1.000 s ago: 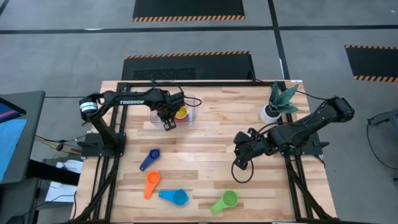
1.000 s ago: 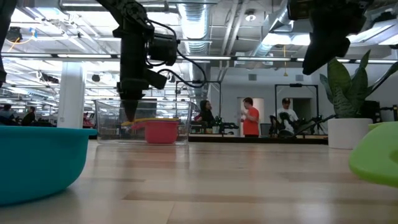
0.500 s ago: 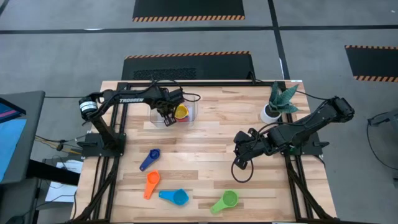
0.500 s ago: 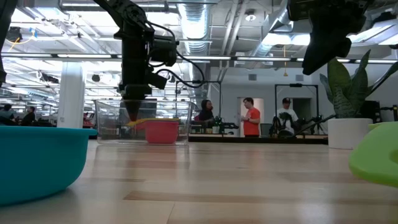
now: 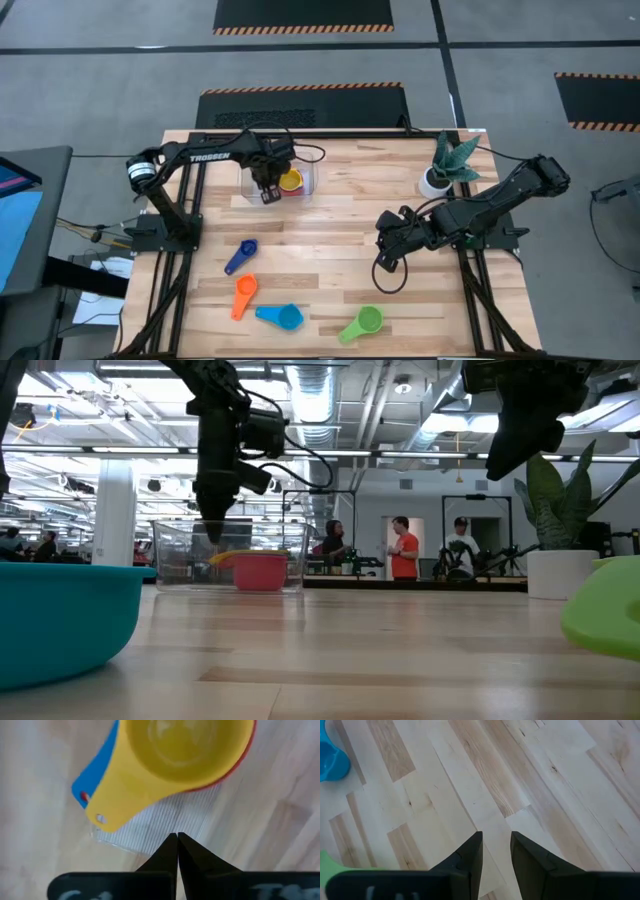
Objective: Nest measuring cups in basket
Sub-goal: Stack the yellow measuring cup into the dark blue measuring cup in the transparent bin
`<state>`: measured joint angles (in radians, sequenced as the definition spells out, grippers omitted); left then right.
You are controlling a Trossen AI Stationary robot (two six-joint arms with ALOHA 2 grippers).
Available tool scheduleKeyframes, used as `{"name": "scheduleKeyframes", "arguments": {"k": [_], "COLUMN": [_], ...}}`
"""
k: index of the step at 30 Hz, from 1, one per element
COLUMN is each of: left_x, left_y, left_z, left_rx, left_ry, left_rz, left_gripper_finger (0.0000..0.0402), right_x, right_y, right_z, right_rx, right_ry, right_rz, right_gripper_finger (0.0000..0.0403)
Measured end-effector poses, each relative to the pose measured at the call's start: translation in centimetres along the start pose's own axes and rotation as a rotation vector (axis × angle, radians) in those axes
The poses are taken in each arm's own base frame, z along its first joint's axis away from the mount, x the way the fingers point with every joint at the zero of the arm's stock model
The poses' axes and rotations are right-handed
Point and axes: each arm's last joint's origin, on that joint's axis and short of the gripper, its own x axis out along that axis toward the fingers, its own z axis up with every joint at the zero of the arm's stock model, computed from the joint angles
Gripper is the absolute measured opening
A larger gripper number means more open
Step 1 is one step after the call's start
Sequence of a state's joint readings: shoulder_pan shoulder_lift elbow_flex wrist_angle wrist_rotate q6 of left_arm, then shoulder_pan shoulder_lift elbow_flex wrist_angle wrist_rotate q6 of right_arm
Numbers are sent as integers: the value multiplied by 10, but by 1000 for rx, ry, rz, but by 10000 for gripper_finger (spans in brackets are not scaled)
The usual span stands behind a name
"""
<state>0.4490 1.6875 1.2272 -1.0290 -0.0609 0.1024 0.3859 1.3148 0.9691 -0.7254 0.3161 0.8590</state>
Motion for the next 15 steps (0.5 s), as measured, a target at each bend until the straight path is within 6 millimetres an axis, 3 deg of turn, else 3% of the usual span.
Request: {"name": "scheduleKeyframes", "arguments": {"k": [7, 15], "left_x": [18, 20], "left_y": [7, 22], "left_z": [-4, -1], "left_rx": [66, 49], "left_ry": [-29, -73], "left_rz": [28, 89], "left_gripper_finger": [0, 0], "right_x": [0, 0], "right_y": [0, 0], "right_z": [0, 0], "right_rx": [0, 2], "right_ry": [0, 0], "right_rz": [0, 0], "right_gripper_finger": [122, 122]}}
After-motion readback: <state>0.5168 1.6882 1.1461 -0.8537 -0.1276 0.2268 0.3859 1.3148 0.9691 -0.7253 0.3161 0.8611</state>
